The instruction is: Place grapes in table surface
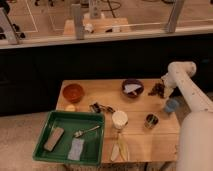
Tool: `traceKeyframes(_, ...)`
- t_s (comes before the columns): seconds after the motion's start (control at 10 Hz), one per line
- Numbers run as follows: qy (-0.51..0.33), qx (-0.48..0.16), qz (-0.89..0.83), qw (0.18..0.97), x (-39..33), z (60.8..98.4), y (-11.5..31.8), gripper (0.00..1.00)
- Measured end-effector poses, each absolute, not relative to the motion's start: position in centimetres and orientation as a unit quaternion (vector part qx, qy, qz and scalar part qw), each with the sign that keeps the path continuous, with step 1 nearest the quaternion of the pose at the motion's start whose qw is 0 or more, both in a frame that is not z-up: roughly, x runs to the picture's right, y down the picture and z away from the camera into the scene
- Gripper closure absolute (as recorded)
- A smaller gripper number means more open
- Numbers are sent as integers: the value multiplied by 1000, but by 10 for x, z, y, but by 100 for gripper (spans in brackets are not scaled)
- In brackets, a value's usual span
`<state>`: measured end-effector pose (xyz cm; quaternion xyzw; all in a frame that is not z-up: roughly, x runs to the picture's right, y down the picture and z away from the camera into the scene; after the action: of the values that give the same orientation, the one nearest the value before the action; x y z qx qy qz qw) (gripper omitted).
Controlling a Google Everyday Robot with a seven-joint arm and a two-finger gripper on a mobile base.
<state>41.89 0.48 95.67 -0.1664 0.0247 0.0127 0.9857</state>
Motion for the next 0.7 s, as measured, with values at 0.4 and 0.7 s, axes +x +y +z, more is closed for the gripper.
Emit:
traceKeyframes(0.4, 16, -177, 19, 984, 424, 980, 23, 39)
traceKeyframes(0.7, 6, -177, 21, 984, 421, 985, 23, 67)
